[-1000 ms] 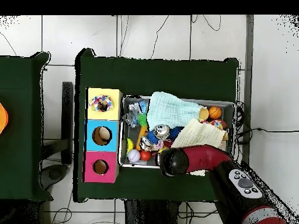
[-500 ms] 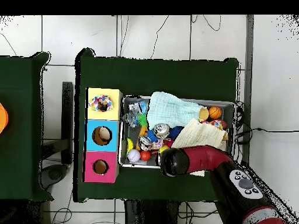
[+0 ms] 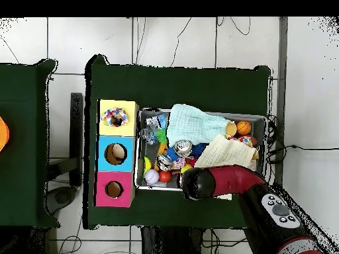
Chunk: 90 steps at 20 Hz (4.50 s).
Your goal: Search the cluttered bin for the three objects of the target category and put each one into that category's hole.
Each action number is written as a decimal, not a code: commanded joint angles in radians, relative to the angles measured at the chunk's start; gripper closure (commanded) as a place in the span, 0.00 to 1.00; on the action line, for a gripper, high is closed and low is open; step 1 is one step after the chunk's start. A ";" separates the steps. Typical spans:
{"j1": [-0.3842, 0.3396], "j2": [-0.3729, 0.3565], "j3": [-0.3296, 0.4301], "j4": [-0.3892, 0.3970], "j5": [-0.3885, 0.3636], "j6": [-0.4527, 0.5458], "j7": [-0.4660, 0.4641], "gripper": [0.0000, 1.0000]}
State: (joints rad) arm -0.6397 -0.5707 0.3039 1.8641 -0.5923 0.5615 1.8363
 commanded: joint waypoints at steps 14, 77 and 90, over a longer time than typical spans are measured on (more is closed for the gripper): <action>0.000 -0.324 0.087 0.014 0.235 0.196 -0.045 1.00; -0.146 -0.099 0.149 -0.009 0.034 0.007 -0.058 0.00; -0.044 -0.079 0.108 0.026 0.071 -0.078 0.049 0.00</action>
State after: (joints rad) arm -0.7067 -0.6838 0.4108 1.8737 -0.4908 0.5397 1.8363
